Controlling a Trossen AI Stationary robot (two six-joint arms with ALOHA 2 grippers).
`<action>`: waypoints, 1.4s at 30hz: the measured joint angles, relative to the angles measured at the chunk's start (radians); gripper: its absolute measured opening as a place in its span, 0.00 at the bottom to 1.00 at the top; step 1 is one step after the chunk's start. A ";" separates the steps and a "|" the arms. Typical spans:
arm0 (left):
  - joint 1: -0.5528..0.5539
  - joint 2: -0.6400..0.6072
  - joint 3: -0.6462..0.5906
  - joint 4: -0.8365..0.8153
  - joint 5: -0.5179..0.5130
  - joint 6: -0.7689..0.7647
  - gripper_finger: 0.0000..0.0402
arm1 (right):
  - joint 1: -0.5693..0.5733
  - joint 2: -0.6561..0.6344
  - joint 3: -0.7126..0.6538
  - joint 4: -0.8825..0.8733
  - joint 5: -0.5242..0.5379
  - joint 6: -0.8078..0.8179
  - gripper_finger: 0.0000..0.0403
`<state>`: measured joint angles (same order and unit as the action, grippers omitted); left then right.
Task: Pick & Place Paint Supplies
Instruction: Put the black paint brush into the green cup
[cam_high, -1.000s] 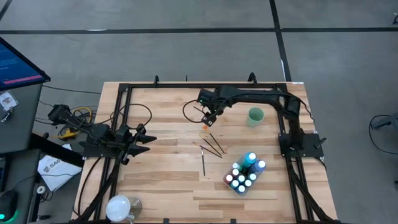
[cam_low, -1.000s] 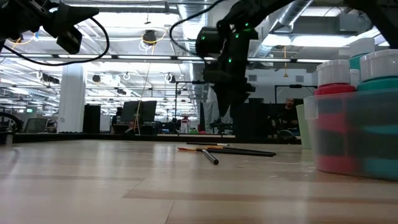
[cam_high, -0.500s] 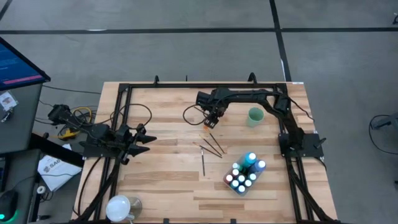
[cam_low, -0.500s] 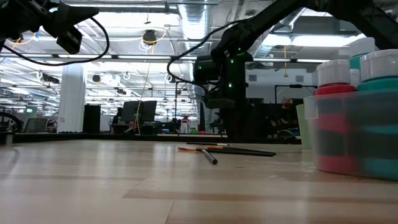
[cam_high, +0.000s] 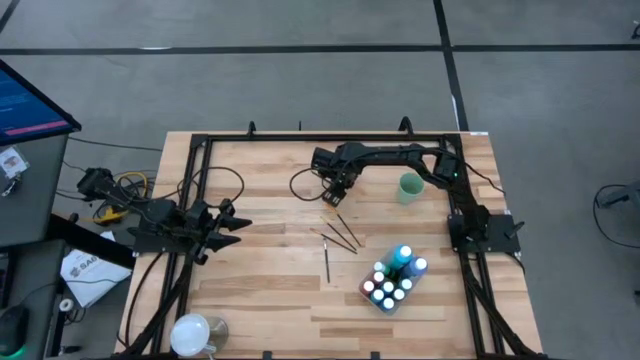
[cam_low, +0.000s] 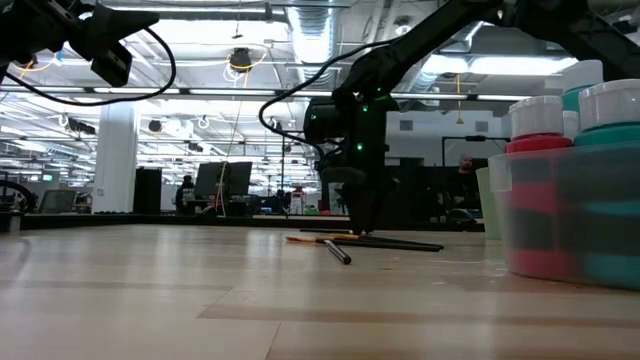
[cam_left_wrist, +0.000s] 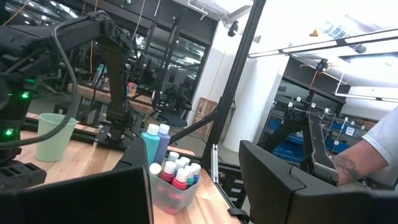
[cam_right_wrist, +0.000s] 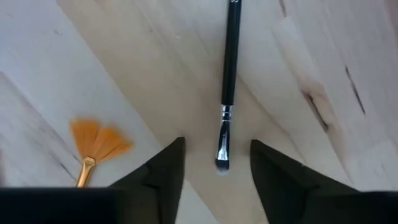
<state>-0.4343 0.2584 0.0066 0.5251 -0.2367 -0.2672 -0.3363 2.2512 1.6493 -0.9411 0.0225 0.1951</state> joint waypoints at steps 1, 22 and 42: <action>0.000 0.000 0.000 0.001 0.000 0.000 0.33 | 0.001 0.000 0.000 -0.001 0.000 0.000 0.37; 0.000 0.000 0.000 0.000 0.001 0.000 0.33 | 0.023 0.016 0.110 -0.245 -0.028 -0.008 0.00; 0.000 0.000 0.000 0.000 0.003 0.000 0.33 | 0.040 -0.098 0.404 -0.630 -0.078 0.001 0.00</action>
<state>-0.4343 0.2582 0.0066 0.5252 -0.2337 -0.2670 -0.2962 2.1529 2.0530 -1.5707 -0.0558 0.1961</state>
